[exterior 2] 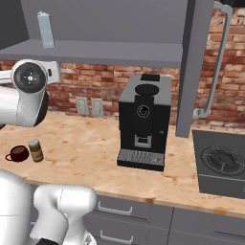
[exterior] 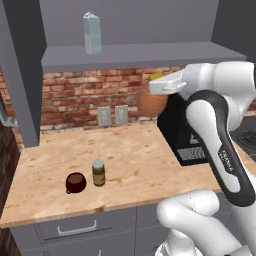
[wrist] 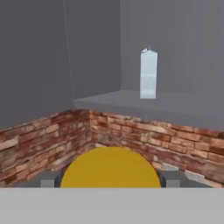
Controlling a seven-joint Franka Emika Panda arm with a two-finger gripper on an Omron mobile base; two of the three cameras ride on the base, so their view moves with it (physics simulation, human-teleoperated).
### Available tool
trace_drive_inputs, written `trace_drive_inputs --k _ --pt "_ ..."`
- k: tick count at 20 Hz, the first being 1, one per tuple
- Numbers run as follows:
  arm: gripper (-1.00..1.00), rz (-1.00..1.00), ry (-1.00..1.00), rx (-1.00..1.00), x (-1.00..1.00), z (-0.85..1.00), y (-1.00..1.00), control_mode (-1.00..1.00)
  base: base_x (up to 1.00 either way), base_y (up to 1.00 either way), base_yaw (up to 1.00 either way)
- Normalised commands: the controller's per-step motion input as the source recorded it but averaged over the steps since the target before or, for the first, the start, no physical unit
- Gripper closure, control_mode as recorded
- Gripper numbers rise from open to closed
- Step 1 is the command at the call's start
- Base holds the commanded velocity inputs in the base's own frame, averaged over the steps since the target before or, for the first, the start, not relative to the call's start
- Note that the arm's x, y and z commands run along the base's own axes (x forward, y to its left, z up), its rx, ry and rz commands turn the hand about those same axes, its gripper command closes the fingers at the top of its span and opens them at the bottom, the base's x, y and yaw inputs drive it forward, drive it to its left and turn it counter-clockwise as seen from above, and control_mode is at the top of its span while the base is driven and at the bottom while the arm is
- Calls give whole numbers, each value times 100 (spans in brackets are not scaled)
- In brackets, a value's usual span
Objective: Pick the cinnamon and honey bottle from the cabinet and place them next to the mug.
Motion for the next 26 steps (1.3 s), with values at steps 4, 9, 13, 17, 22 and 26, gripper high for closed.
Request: trace_drive_inputs --k 4,9,13,17,22,26 --pt "100 21 5 -9 0 -5 -11 -100 0 0 0" --pt "100 23 7 -11 -2 -13 0 -100 0 0 0" --pt "100 23 2 -5 -8 -43 0 -100 0 0 0" --pt "100 17 0 -1 -9 -63 0 -100 0 0 0" --pt "100 17 -1 0 0 -66 12 -100 0 0 0" --pt "100 14 0 0 4 -65 28 -100 0 0 0"
